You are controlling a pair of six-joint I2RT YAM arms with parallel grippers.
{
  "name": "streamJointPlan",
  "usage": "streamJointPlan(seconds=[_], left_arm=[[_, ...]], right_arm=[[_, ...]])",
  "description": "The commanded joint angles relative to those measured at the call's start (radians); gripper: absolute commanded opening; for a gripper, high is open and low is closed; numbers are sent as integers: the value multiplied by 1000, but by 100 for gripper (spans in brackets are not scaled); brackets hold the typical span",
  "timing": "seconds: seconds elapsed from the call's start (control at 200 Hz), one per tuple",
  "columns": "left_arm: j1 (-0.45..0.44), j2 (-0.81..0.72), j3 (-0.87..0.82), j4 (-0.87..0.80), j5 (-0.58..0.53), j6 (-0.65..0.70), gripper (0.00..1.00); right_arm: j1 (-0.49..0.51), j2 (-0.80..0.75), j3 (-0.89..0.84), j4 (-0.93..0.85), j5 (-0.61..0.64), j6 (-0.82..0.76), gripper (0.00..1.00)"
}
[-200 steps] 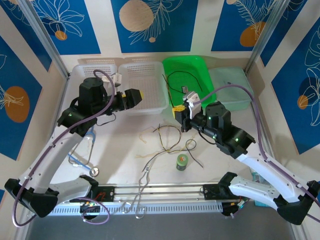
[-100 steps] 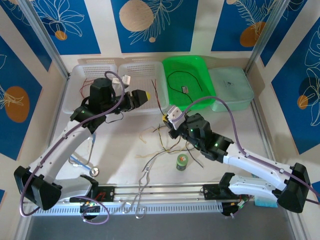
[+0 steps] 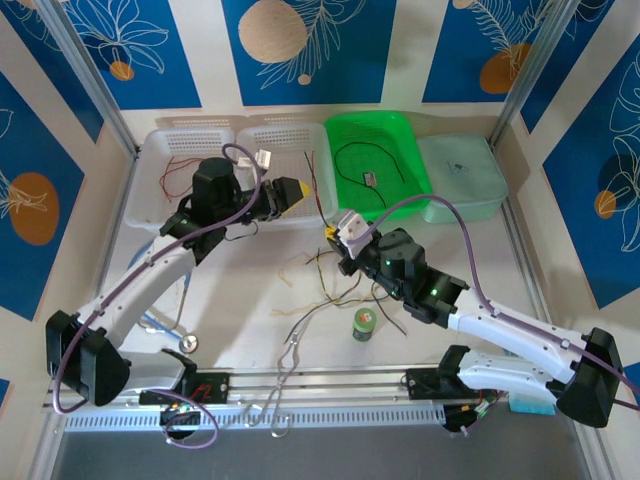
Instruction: Untangle the cables
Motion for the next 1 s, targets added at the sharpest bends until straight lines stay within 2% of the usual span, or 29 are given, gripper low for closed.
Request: streamJointPlan(seconds=[0.0,0.085,0.26,0.435,0.625,0.88,0.996], left_arm=[[-2,-1,4,99,44,-36,43],[-2,8,-2,113,42,-47,40],[-3,22,-21,185,47,-92,38],[-6,33,-16,190,51,-97,37],[-6,44,-40,219,31,-120,30],[-8,53,-44,239,36,-131,28],[-8,56,-43,233,35,-127,22]], right_arm=[[2,-34,-9,20,-17,25,0],[3,-38,-7,13,-24,30,0],[3,-42,-4,6,-26,31,0],[3,-41,0,5,-35,33,0],[5,-41,3,0,-47,36,0],[9,-48,4,-14,-53,39,0],[11,-48,6,-15,-56,39,0]])
